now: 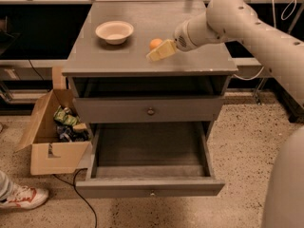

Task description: Place orange into middle drawer

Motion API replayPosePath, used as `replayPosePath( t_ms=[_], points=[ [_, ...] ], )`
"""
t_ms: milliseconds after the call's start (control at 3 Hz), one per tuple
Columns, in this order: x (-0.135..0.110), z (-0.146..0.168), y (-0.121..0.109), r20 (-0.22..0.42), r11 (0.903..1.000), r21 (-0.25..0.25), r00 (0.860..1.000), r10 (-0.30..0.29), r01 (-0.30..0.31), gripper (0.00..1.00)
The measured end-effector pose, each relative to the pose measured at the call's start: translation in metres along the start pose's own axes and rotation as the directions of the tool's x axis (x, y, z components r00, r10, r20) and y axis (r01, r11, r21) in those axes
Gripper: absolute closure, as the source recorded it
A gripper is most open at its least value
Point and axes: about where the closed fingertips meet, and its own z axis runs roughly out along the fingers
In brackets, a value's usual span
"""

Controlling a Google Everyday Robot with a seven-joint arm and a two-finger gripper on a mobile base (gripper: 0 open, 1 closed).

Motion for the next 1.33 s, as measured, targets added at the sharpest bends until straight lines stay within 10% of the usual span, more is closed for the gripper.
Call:
replayPosePath(
  t_ms=[333, 1333],
  points=[
    [-0.008, 0.028, 0.001, 0.016, 0.9997, -0.003, 1.000, 0.023, -0.023, 0.00],
    [-0.013, 0.038, 0.007, 0.137, 0.9930, -0.099, 0.988, 0.077, -0.064, 0.63]
  ],
)
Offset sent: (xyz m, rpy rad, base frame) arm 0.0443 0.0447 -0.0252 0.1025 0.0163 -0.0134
